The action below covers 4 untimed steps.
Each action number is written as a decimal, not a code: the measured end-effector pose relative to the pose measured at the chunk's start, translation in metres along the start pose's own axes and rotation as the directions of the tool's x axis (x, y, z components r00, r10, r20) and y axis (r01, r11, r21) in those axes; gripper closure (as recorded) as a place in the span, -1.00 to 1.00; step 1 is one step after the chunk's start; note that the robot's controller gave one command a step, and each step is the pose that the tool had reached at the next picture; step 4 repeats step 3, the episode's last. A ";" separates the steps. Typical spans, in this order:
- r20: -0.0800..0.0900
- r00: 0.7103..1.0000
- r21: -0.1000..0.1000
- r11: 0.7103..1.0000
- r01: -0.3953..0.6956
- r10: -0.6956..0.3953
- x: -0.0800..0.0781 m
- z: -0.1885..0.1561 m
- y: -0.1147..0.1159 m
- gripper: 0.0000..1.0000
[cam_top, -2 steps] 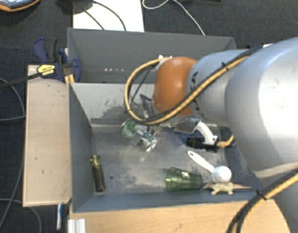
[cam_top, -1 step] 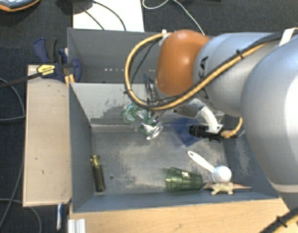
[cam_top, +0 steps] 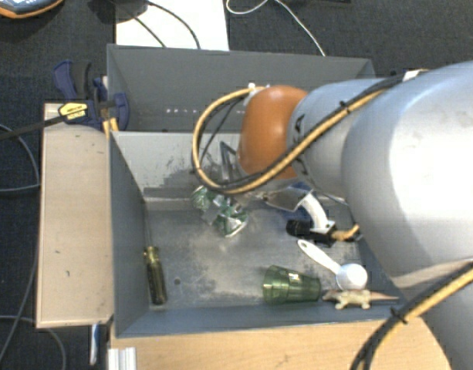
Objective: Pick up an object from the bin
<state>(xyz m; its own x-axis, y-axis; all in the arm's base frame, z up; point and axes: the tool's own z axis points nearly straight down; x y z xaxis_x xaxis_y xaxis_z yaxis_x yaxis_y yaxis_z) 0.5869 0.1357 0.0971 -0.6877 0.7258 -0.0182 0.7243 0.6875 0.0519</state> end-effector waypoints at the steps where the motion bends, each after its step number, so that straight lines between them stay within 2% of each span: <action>1: -0.014 0.998 -0.002 0.998 -0.069 0.069 0.003 0.031 -0.002 1.00; 2: 0.000 0.997 0.004 0.997 -0.074 0.074 -0.006 -0.079 -0.005 1.00; 3: -0.009 0.995 -0.004 0.995 -0.095 0.095 -0.006 -0.041 0.003 1.00; 4: -0.009 0.995 -0.004 0.995 -0.095 0.095 -0.006 -0.041 0.003 1.00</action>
Offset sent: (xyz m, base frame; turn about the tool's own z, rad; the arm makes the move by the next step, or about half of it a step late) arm -0.0039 -0.0095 0.1419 0.0722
